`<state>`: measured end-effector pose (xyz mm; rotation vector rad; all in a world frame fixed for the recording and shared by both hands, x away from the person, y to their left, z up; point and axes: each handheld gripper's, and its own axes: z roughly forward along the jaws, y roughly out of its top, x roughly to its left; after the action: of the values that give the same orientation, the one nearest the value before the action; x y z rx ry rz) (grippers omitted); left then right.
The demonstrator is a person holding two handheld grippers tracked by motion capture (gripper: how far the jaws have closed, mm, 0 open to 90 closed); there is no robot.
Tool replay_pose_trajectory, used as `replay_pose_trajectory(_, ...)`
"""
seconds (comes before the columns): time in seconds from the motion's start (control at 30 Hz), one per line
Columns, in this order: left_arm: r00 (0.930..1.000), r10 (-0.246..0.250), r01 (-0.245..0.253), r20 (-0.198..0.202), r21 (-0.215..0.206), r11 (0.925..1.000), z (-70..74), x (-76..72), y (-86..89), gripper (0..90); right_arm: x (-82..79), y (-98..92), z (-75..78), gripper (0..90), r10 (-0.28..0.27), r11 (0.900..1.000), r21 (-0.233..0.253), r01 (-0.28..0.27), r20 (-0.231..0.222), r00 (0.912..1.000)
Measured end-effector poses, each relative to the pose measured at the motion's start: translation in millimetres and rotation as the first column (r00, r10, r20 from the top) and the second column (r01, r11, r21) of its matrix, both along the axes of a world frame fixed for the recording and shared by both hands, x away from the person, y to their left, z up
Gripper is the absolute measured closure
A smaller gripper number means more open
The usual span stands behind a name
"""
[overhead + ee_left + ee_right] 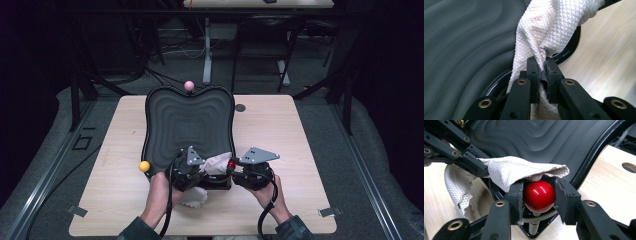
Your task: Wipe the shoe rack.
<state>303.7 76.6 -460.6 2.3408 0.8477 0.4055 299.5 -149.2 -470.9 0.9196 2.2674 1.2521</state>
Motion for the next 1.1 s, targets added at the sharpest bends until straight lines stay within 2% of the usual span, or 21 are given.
replay_pose_trajectory(0.27, 0.9951, 0.084, -0.086, 0.052, 0.025, 0.996, -3.5, 0.6, 20.3, 84.0, 1.1, 2.9, -1.2, 60.3, -0.04, 0.999, 0.011, 0.04, -0.001, 0.9992)
replay_pose_trajectory(0.6, 0.984, 0.167, -0.167, 0.063, 0.007, 0.9859, -4.4, -0.2, 52.3, 84.1, 3.5, 10.2, -0.9, 60.4, -0.084, 0.996, -0.004, 0.084, 0.003, 0.9964)
replay_pose_trajectory(0.63, 0.9821, 0.176, -0.177, 0.067, 0.001, 0.9843, -4.3, -0.4, 55.2, 84.1, 3.3, 11.4, -0.4, 60.4, -0.103, 0.994, -0.021, 0.103, 0.007, 0.9947)
replay_pose_trajectory(0.7, 0.9798, 0.188, -0.188, 0.068, 0.0, 0.9821, -3.3, -0.8, 60.9, 84.2, 4.8, 12.5, -1.1, 60.3, -0.078, 0.997, 0.001, 0.078, 0.003, 0.9969)
replay_pose_trajectory(0.77, 0.9766, 0.201, -0.202, 0.075, -0.001, 0.9795, -1.7, -1.6, 66.3, 84.2, 4.3, 13.5, -0.5, 60.3, -0.106, 0.994, -0.02, 0.106, 0.007, 0.9944)
replay_pose_trajectory(0.97, 0.9629, 0.254, -0.255, 0.09, -0.001, 0.9669, 1.8, -3.1, 86.5, 84.1, 4.8, 13.2, -0.7, 60.3, -0.101, 0.995, -0.013, 0.101, 0.004, 0.9949)
replay_pose_trajectory(1.1, 0.9531, 0.287, -0.29, 0.096, 0.015, 0.9569, 0.9, -4.5, 97.8, 84.1, 5.3, 12.7, -1.0, 60.2, -0.094, 0.996, -0.008, 0.094, 0.004, 0.9956)
